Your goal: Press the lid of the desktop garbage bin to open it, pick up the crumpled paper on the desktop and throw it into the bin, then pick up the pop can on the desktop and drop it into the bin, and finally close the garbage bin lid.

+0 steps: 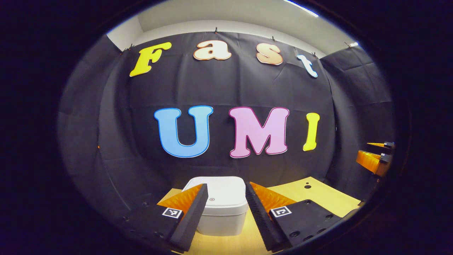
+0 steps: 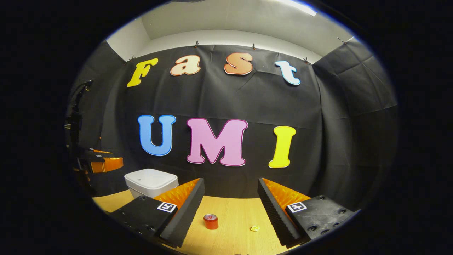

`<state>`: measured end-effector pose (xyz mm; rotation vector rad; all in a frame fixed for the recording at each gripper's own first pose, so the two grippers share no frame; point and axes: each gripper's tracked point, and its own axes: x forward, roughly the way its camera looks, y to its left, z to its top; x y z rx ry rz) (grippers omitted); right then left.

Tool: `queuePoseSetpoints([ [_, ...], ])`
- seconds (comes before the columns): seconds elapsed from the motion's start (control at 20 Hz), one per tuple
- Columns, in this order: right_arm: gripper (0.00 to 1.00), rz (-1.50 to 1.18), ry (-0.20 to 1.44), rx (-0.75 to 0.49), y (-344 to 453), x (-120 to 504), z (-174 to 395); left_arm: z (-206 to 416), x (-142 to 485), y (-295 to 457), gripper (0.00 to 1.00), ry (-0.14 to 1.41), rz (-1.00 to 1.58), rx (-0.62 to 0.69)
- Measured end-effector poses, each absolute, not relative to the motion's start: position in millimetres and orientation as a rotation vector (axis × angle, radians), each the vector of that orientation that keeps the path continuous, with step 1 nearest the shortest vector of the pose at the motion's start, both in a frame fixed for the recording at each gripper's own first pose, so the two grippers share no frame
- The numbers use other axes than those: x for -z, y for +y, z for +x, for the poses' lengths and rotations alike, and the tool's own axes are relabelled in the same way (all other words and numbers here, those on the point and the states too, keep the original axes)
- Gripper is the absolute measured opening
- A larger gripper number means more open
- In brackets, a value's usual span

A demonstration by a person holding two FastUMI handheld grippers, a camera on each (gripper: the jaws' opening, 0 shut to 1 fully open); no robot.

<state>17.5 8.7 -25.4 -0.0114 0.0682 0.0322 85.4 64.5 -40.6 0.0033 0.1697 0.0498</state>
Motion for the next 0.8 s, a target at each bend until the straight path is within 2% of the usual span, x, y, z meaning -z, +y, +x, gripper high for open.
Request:
queuePoseSetpoints([
  [0.15, 0.97, 0.008, 0.098, -0.040, 8, 40, 24, 108, 53, 77, 0.69, 0.226, -0.043, -0.059],
  [0.25, 0.96, 0.023, 0.121, -0.043, 6, 51, 31, 123, 70, 86, 0.61, 0.292, -0.036, -0.063],
  [0.45, 0.97, 0.028, 0.142, -0.039, -4, 67, 46, 152, 95, 99, 0.40, 0.378, -0.016, -0.065],
  [0.5, 0.96, 0.028, 0.147, -0.033, -9, 71, 50, 158, 100, 98, 0.31, 0.391, -0.016, -0.062],
  [0.6, 0.97, 0.032, 0.163, -0.022, -17, 79, 57, 168, 111, 96, 0.20, 0.421, -0.016, -0.048],
  [0.8, 0.96, 0.007, 0.181, 0.017, -37, 91, 67, 184, 132, 99, 0.07, 0.481, -0.019, -0.055],
])
